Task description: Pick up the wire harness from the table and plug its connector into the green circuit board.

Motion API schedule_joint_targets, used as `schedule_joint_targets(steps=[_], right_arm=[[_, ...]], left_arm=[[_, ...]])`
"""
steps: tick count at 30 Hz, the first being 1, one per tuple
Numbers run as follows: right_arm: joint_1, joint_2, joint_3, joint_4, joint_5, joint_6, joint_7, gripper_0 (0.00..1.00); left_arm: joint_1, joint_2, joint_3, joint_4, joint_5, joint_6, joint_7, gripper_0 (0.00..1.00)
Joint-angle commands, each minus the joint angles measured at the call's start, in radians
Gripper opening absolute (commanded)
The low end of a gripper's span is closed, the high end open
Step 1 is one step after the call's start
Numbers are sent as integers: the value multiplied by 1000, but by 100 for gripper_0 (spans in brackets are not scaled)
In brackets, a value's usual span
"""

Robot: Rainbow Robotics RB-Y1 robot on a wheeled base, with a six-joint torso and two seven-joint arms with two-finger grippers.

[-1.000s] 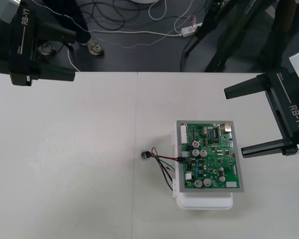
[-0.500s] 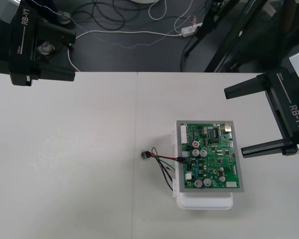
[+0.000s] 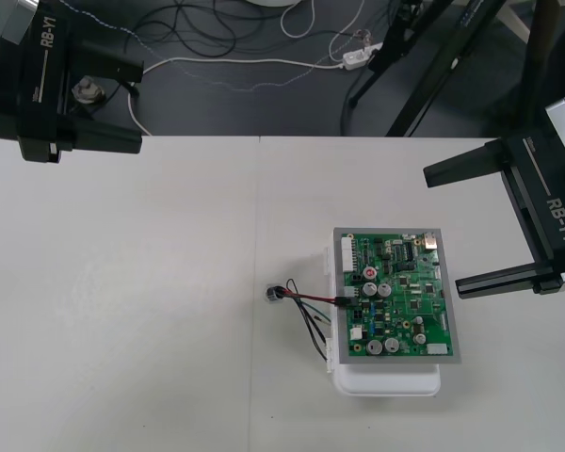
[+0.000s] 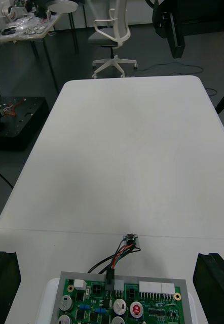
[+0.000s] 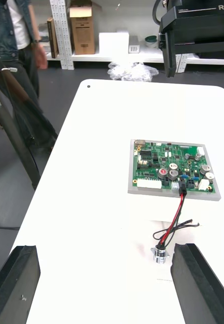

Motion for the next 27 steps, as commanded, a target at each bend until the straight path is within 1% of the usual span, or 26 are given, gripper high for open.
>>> schedule_joint_targets(steps=[1,27], right_arm=[[10,-35,-30,-21,5,-5,51,100],[10,-35,-30,-21,5,-5,51,100]], left_arm=[[-40,-10,-8,-17,5,-20,62,76],[-40,-10,-8,-17,5,-20,62,76]])
